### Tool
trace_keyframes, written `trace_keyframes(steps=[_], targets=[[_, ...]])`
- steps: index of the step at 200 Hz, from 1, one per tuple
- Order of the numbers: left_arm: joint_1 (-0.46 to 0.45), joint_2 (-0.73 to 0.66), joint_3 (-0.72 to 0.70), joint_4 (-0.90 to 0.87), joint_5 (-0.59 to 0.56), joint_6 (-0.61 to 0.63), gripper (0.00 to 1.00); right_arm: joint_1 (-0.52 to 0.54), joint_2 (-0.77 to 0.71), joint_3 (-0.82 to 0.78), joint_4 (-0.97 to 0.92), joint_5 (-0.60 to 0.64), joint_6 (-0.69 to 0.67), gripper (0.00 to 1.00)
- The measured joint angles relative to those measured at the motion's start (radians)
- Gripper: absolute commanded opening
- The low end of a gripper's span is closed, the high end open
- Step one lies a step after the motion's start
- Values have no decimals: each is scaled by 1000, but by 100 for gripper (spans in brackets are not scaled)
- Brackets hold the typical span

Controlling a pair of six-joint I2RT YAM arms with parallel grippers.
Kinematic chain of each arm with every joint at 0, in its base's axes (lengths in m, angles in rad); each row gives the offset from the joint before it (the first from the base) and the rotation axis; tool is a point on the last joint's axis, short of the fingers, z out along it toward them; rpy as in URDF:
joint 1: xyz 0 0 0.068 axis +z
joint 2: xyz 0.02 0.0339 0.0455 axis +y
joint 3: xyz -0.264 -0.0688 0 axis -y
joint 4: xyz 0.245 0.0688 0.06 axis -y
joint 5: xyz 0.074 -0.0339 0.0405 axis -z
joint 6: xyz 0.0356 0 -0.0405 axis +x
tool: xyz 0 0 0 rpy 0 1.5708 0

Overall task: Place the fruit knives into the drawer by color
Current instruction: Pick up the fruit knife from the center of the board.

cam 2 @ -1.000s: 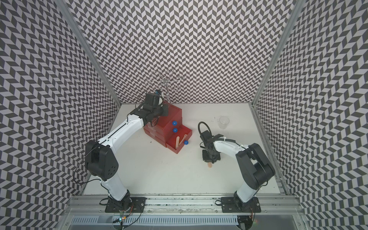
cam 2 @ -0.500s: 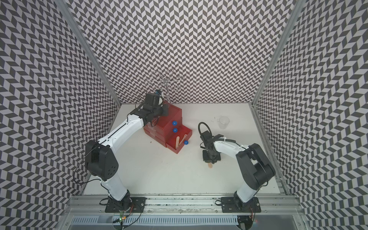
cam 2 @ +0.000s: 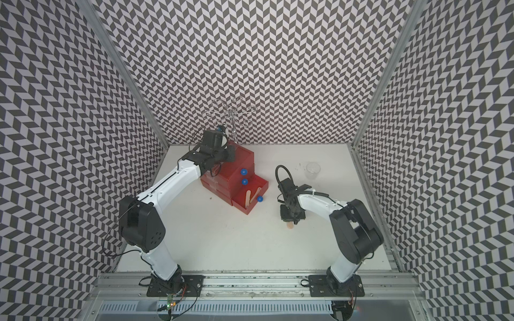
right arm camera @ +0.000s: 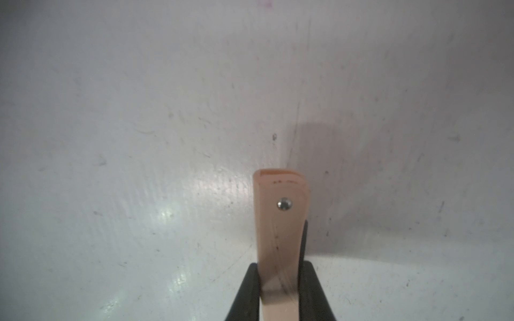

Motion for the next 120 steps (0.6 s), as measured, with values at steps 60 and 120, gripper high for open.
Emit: trace_keyframes(steps=[60,120], targets=[[0,0,0,0,0,0,0,0,1,58,-1,-1,-18,8],[0,5,2,-1,0,0,0,0,1,177,-4,-85,-34,8]])
